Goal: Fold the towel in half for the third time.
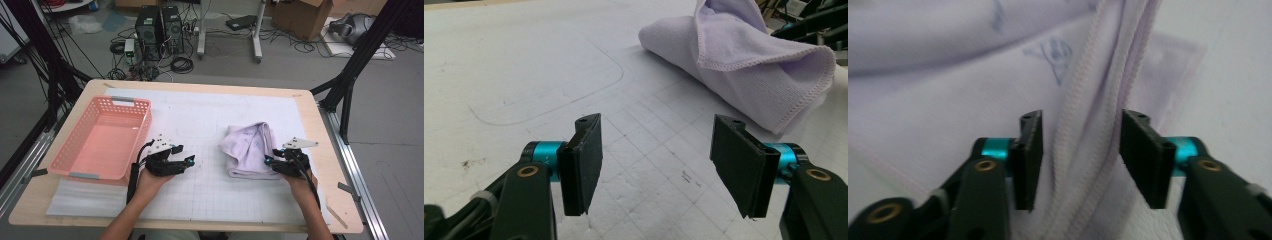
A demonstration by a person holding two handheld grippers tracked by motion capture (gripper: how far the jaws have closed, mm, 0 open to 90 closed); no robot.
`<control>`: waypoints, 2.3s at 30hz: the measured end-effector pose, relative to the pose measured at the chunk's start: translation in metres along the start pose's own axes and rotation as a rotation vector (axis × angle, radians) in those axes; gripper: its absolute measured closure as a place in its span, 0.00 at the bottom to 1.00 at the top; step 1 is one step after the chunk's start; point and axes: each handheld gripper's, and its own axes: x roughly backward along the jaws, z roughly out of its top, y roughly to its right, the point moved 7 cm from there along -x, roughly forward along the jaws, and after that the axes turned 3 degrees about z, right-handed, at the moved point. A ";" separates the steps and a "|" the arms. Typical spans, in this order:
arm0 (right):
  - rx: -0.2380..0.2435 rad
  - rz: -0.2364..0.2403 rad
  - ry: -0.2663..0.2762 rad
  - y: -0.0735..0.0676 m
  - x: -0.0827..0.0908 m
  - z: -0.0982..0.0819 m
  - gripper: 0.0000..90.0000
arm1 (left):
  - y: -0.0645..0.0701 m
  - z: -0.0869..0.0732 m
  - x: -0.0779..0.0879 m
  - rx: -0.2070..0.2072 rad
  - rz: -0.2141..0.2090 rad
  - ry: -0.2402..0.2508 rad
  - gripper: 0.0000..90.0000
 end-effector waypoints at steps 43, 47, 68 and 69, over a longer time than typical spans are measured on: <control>0.092 0.147 0.003 -0.047 -0.038 0.067 0.99 | 0.000 -0.006 -0.001 0.001 0.009 -0.013 0.42; 0.033 0.173 0.071 -0.049 -0.032 0.075 0.64 | 0.001 -0.006 -0.002 0.002 0.009 -0.016 0.42; 0.068 0.092 0.071 -0.035 -0.001 0.051 0.96 | -0.001 -0.006 0.001 0.008 0.014 -0.010 0.42; 0.054 0.084 0.071 -0.030 0.003 0.046 0.96 | -0.001 -0.006 0.000 0.009 0.016 -0.011 0.42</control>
